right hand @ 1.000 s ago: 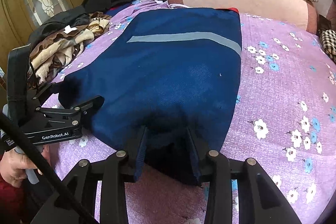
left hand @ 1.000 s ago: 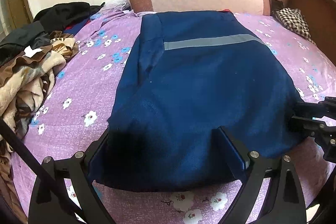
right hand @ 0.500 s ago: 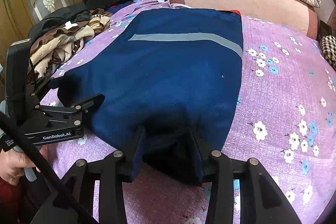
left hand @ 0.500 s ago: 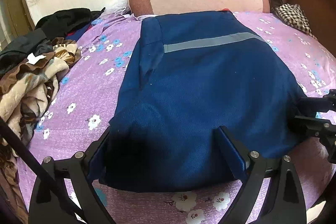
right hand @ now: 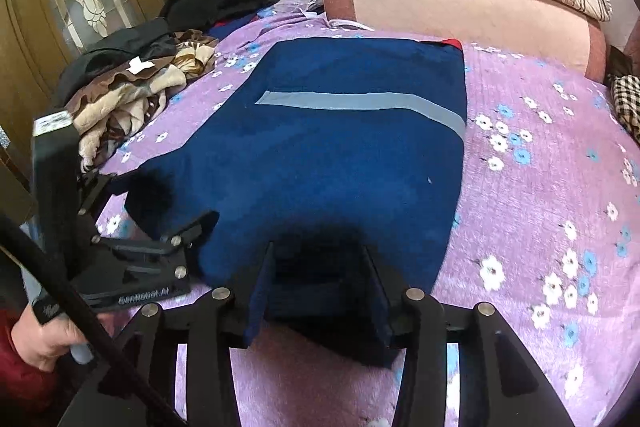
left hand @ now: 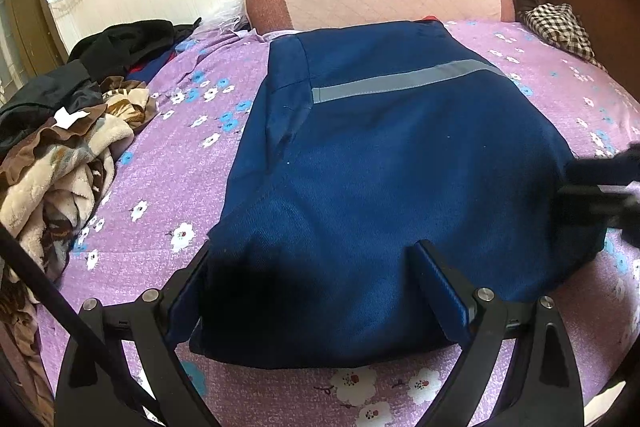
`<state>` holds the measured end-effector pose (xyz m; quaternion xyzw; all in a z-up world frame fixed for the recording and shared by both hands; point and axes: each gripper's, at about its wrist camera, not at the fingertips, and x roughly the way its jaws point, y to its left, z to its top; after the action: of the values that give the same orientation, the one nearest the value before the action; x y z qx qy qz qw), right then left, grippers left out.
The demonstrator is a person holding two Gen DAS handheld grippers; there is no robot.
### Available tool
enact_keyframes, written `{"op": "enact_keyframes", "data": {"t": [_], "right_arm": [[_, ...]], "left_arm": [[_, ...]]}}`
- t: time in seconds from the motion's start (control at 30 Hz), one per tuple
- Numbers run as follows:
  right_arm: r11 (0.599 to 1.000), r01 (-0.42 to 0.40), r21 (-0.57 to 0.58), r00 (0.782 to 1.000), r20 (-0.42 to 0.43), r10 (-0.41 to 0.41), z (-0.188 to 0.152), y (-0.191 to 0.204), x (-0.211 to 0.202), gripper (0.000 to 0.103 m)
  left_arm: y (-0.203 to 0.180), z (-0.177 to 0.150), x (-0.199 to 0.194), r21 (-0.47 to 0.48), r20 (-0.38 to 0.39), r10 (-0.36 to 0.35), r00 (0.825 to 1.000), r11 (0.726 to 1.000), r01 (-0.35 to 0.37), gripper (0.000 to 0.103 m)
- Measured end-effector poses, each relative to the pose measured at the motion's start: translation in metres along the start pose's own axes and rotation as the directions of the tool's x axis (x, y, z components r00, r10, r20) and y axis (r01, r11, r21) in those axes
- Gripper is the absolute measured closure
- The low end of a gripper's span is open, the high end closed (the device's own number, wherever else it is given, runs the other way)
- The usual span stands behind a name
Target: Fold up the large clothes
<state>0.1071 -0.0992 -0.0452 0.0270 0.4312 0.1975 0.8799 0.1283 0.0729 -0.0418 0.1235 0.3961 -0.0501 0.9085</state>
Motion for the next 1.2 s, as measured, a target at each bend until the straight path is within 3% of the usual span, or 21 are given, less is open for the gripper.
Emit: {"op": "enact_keyframes", "data": {"t": [0.1, 0.27, 0.4, 0.43, 0.53, 0.63, 0.77, 0.83, 0.97, 1.1, 1.2], "right_arm": [[0.999, -0.027, 0.021, 0.997, -0.071, 0.028, -0.005, -0.005, 0.027, 0.046], [0.995, -0.089, 0.052, 0.994, -0.058, 0.092, 0.015, -0.009, 0.012, 0.044], [0.997, -0.054, 0.06, 0.998, 0.049, 0.051, 0.061, -0.017, -0.007, 0.044], [0.994, -0.07, 0.081, 0.997, 0.044, 0.067, 0.072, -0.02, -0.002, 0.044], [0.997, -0.008, 0.081, 1.0, -0.021, 0.01, 0.089, -0.027, 0.032, 0.044], [0.989, -0.028, 0.145, 0.995, -0.09, 0.041, 0.086, -0.042, 0.066, 0.044], [0.993, -0.019, 0.116, 0.995, -0.092, 0.03, 0.083, -0.037, 0.066, 0.043], [0.987, -0.06, 0.15, 0.996, -0.057, 0.07, 0.084, -0.037, 0.047, 0.043], [0.992, -0.06, 0.112, 0.998, 0.019, 0.058, 0.077, -0.027, 0.019, 0.041], [0.99, -0.059, 0.129, 0.992, -0.103, 0.072, 0.047, -0.032, 0.053, 0.041], [0.99, -0.07, 0.124, 0.991, -0.101, 0.083, 0.053, -0.026, 0.044, 0.04]], "left_arm": [[-0.001, -0.001, 0.001, 0.002, -0.003, 0.002, 1.0, 1.0, -0.002, 0.009], [0.002, 0.001, 0.003, -0.014, -0.009, -0.01, 1.0, 1.0, 0.01, 0.009], [0.0, 0.003, 0.004, -0.013, -0.012, -0.002, 1.0, 1.0, 0.002, 0.008], [0.0, 0.003, 0.005, -0.014, -0.014, -0.002, 1.0, 1.0, 0.002, 0.008], [0.0, 0.003, 0.005, -0.015, -0.017, -0.006, 1.0, 1.0, 0.005, 0.008], [0.001, 0.003, 0.006, -0.012, -0.017, -0.005, 1.0, 1.0, 0.005, 0.008], [0.002, 0.004, 0.006, -0.017, -0.02, -0.009, 1.0, 1.0, 0.009, 0.008], [0.002, 0.004, 0.006, -0.017, -0.021, -0.009, 1.0, 1.0, 0.009, 0.008], [0.002, 0.005, 0.007, -0.019, -0.024, -0.004, 1.0, 1.0, 0.004, 0.008], [0.001, 0.006, 0.007, -0.013, -0.026, 0.0, 1.0, 1.0, -0.001, 0.008], [0.003, 0.005, 0.007, -0.02, -0.03, -0.01, 0.999, 1.0, 0.009, 0.008]]}}
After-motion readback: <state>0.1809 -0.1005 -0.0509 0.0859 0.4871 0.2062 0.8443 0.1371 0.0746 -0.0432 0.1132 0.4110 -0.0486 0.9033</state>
